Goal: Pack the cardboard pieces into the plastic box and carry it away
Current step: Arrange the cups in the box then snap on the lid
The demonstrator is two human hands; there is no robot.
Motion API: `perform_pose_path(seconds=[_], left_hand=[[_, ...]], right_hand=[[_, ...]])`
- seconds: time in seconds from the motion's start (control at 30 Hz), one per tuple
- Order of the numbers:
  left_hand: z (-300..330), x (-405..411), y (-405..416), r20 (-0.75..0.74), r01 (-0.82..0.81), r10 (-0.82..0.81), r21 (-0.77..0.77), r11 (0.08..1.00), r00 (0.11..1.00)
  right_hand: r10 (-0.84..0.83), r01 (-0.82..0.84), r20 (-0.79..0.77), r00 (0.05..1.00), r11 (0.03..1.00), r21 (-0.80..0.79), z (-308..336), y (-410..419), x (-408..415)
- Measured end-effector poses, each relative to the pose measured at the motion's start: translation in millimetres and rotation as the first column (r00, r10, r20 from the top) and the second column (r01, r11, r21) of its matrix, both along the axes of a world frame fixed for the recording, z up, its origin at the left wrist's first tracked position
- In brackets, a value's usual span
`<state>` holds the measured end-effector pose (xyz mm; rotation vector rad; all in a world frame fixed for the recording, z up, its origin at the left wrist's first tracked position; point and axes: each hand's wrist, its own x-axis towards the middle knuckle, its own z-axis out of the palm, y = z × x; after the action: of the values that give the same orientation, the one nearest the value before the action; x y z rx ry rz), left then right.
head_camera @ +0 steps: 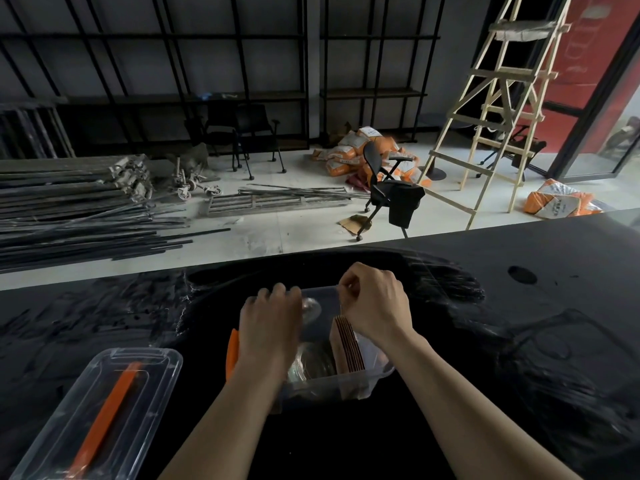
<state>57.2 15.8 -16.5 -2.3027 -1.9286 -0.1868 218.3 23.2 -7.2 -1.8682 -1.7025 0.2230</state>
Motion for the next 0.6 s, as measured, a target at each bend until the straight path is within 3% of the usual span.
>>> perform_pose_path(seconds=[0.1,0.2,0.33,0.4,0.47,0.6], left_hand=[[12.4,-15.3,11.3,0.258,0.032,-0.019,-0.046,0.998,0.966],[13.9,-24.5,25.5,0.509,0.134,-0.019,-0.191,0.972,0.861],[6.6,-23.0,26.7,0.596,0.132,0.045,-0.250,0.959,0.801],[2.8,-20.0,22.0,0.456,0.074,0.082,-0.314,0.947,0.886],[-1.4,-13.1,16.0,0.184,0.016,0.052,-0.352,0.936,0.982],[-17.6,1.5,4.7,-0.130,0.057,-0.121,-0.413,0.909,0.984]], right_hand=[[0.128,-0.147,-0.192,0.973,0.985,-0.087,-3.0,8.3,3.5],[0.252,-0.286,-0.216,0.943,0.948,-0.141,-3.9,11.7,0.8],[0.234,-0.268,-0.204,0.951,0.950,-0.160,-2.5,12.6,-2.8],[0.197,-0.227,-0.168,0.966,0.955,-0.190,0.8,11.6,0.2],[0.158,-0.190,-0.157,0.975,0.957,-0.220,4.2,11.2,5.7],[0.136,-0.188,-0.205,0.969,0.947,-0.260,4.6,11.5,13.6]])
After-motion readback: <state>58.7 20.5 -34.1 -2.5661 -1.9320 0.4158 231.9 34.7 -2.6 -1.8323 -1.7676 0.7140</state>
